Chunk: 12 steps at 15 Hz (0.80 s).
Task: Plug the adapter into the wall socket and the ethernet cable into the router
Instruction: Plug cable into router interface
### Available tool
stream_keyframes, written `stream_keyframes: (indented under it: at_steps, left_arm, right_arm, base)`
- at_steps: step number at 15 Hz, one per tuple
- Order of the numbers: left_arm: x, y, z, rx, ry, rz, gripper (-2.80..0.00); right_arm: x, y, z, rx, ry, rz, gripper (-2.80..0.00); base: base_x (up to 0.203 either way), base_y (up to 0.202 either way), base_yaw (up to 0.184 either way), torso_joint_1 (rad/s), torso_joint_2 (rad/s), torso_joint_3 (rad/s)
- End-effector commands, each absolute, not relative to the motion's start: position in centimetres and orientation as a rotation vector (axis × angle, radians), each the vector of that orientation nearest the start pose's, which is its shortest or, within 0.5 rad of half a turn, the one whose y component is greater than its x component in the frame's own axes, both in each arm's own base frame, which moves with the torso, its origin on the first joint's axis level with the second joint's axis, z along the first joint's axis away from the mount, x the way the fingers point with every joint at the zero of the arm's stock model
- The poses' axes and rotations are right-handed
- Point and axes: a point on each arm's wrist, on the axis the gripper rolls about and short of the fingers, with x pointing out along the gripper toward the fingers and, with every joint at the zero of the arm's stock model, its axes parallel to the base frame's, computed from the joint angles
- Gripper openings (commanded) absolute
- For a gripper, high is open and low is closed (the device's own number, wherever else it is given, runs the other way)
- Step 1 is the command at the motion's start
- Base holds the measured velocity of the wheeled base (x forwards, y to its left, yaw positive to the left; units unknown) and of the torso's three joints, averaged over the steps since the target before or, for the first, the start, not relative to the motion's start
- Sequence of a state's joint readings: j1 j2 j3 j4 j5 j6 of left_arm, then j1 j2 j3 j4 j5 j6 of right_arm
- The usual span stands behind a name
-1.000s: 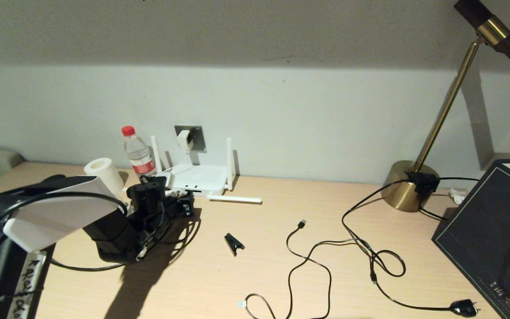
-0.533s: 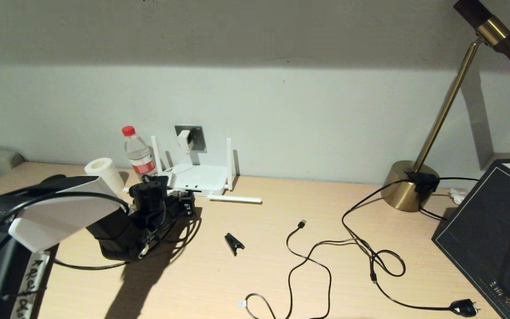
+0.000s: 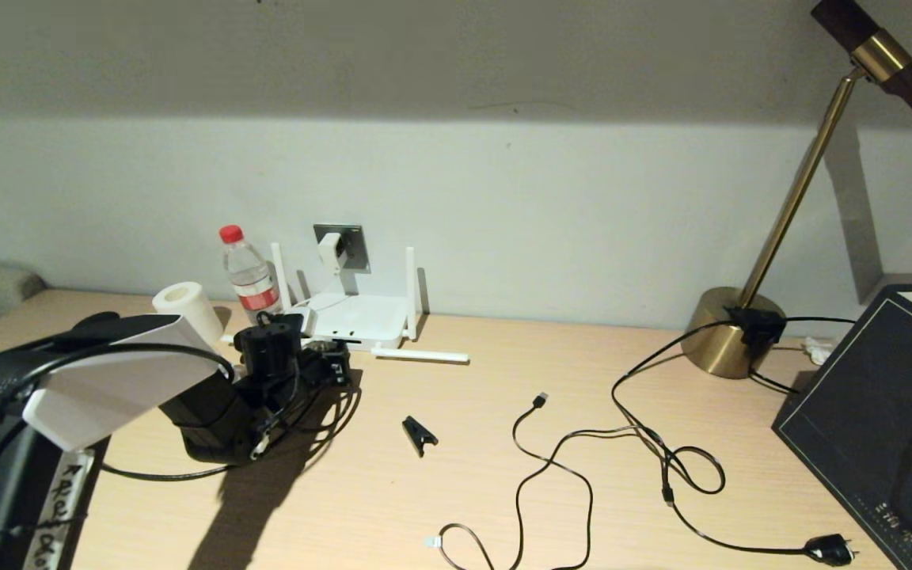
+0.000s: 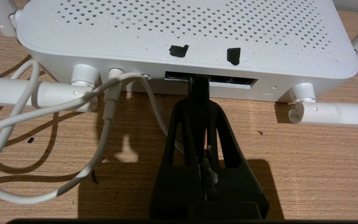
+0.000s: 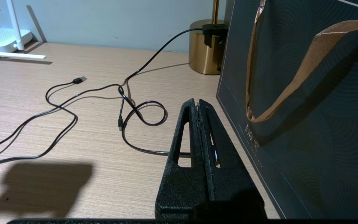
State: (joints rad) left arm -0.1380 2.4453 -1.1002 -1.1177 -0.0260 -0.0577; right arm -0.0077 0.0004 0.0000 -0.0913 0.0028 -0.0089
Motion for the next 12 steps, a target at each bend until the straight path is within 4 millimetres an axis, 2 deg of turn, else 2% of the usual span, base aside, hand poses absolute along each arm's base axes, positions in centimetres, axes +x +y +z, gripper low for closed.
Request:
stream_keyframes:
  at_steps: [1, 12]
  left_arm:
    - [44.18, -6.20, 1.73, -0.046, 0.213, -0.157, -2.80]
    - [44.77, -6.35, 2.23, -0.048, 0.203, -0.159, -2.80]
  right_arm:
    - [-2.04, 0.02, 7.51, -0.010, -0.057, -0.005, -2.80]
    - [-2.04, 0.02, 7.51, -0.010, -0.057, -0.005, -2.80]
  base:
    - [0.000, 0.000, 0.000, 0.000, 0.00, 0.000]
    - [0.000, 0.000, 0.000, 0.000, 0.00, 0.000]
